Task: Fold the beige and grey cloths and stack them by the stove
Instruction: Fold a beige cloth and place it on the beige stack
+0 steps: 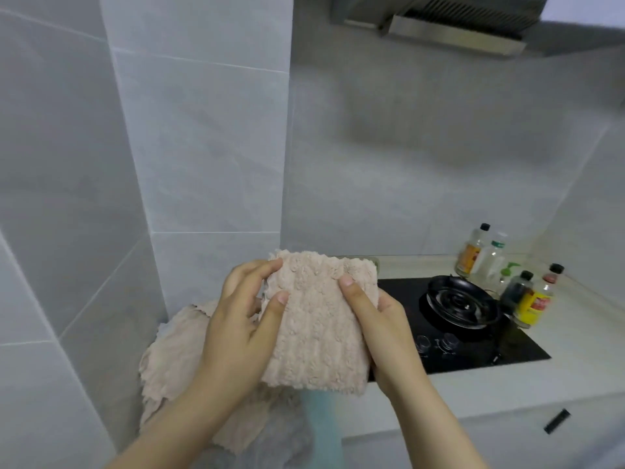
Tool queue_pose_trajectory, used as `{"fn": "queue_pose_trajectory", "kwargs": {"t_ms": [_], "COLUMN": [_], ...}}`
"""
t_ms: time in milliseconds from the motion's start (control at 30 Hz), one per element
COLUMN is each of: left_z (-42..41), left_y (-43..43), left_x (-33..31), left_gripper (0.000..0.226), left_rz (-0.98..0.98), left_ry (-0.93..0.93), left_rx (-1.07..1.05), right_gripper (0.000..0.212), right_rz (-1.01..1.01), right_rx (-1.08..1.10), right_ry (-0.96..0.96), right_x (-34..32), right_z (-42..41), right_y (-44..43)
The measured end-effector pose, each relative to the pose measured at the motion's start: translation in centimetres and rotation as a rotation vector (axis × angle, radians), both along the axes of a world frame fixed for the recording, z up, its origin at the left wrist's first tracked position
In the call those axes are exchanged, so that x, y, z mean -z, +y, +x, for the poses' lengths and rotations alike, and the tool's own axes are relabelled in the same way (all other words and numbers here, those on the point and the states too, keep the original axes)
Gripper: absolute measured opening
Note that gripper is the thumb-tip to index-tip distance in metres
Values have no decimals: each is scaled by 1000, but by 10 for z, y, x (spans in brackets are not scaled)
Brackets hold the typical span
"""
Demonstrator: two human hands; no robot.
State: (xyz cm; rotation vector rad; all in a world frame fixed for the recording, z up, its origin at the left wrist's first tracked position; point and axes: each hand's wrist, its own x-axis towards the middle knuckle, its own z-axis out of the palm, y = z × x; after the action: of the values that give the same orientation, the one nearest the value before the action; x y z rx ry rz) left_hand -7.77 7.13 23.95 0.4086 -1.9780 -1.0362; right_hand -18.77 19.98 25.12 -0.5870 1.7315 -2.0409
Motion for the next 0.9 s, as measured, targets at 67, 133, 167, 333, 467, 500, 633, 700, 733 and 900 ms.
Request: {"fn": "queue_pose_trajectory", "kwargs": {"t_ms": [67,133,167,333,467,500,633,700,733,900], "left_z": [-6,-15,-21,-59,-98,-109,-153,-175,-186,-237], "left_y": [8,21,29,80,136,154,232,272,291,369], "left_x": [8,14,17,27,30,30,30,31,31,31], "left_gripper": [30,30,30,28,32,33,33,32,33,39], "left_rz": [18,44,55,87,81,79,127,154,174,315], "left_ry": [7,16,20,29,9,4,-16,-39,-56,-89], "left_rx": [48,78,90,186,279,301,367,391,397,454], "right_gripper": [32,32,32,25,21,21,13,9,9,11], "right_rz": [-17,-54,-58,3,79,99,167,184,197,276], "right_rx": [-3,4,22,180,333,373,474,504,513,544], "right_ry": [-81,-156,-168,-142,-40,-3,118,133,132,121], "right_x": [7,12,15,31,39,40,40,38,37,37], "right_z": [2,3,3,-11,-35,-43,-82,-102,-112,-166], "right_y": [18,39,51,113,171,188,267,309,329,405]}}
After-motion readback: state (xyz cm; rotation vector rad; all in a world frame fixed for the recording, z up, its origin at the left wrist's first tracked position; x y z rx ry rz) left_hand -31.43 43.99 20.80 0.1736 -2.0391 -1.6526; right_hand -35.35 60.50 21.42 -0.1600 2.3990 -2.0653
